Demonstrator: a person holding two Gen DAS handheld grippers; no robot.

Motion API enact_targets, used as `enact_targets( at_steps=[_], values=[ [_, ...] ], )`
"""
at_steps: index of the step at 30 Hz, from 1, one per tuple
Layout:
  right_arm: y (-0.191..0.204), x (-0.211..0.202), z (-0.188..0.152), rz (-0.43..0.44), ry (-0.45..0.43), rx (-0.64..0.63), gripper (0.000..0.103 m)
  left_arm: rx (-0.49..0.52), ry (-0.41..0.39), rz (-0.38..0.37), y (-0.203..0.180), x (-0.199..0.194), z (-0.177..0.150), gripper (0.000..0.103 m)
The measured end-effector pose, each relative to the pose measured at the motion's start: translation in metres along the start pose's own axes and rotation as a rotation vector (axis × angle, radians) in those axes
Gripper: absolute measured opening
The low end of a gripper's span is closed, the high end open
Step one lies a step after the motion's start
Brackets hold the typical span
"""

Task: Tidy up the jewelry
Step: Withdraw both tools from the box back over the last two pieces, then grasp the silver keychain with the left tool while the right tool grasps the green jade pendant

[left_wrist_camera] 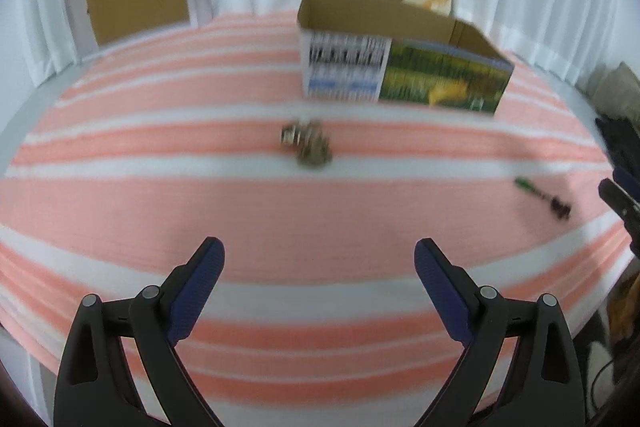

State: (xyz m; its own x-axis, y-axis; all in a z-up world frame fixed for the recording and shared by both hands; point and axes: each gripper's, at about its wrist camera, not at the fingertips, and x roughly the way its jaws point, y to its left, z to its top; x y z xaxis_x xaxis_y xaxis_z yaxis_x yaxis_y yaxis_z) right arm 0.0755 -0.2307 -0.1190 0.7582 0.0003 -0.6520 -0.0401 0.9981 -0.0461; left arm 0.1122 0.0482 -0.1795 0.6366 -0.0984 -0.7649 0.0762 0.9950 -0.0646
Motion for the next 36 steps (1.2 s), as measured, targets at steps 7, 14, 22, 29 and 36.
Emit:
enact_targets(
  at_steps=[7, 14, 22, 29, 36],
  values=[
    [0.001, 0.020, -0.041, 0.003, 0.125, 0.009, 0.078, -0.004, 0.041, -0.010, 0.000, 0.012, -0.017, 0.096],
    [0.001, 0.033, -0.060, 0.010, 0.180, 0.021, 0.078, 0.053, 0.050, 0.025, -0.007, 0.021, -0.024, 0.102],
    [0.000, 0.031, -0.067, 0.013, 0.130, 0.031, 0.084, 0.039, 0.011, 0.035, -0.005, 0.020, -0.029, 0.103],
    [0.001, 0.034, -0.062, -0.007, 0.170, 0.043, 0.086, 0.031, 0.065, 0.033, -0.005, 0.023, -0.022, 0.103],
    [0.000, 0.036, -0.060, 0.001, 0.183, 0.027, 0.087, 0.032, 0.067, 0.036, -0.007, 0.025, -0.021, 0.103]
  ],
)
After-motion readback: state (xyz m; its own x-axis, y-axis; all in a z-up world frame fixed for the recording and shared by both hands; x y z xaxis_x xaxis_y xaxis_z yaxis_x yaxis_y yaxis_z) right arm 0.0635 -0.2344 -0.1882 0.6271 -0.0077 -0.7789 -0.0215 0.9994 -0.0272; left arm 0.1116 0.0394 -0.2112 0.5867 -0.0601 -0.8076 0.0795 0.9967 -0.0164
